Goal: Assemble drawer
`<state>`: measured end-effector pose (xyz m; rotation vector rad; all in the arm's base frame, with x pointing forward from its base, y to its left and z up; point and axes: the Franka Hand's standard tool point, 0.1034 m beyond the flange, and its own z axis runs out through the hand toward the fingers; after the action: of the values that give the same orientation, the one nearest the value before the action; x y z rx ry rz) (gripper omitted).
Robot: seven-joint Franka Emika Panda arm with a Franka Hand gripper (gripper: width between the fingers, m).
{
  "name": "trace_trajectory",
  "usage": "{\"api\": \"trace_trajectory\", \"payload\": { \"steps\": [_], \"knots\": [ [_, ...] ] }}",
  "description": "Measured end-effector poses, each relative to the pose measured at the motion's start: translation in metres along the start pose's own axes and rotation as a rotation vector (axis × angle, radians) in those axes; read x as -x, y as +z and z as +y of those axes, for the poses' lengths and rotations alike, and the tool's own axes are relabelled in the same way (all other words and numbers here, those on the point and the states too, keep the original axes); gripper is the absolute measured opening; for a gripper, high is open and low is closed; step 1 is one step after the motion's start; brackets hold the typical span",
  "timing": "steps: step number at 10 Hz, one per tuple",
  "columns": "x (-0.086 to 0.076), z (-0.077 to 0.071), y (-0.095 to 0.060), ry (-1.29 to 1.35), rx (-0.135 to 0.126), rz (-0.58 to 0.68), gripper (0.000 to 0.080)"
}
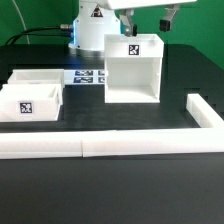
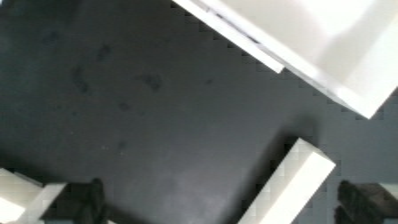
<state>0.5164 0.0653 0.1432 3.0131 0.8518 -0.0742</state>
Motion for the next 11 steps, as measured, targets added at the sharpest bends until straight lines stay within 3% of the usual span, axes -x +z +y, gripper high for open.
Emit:
{"api": "trace_trajectory", "payload": {
  "steps": [3, 6, 8, 11],
  "knots": [
    [0.001, 0.0, 0.0, 0.002, 0.0, -0.001, 0.065],
    [0.03, -0.035, -0.004, 0.269, 0.013, -0.02, 0.065],
    [0.042, -0.051, 0.008, 0.371, -0.012, -0.028, 0.065],
    [0.042, -0.051, 0.009, 0.368, -0.012, -0.03, 0.065]
  ]
}}
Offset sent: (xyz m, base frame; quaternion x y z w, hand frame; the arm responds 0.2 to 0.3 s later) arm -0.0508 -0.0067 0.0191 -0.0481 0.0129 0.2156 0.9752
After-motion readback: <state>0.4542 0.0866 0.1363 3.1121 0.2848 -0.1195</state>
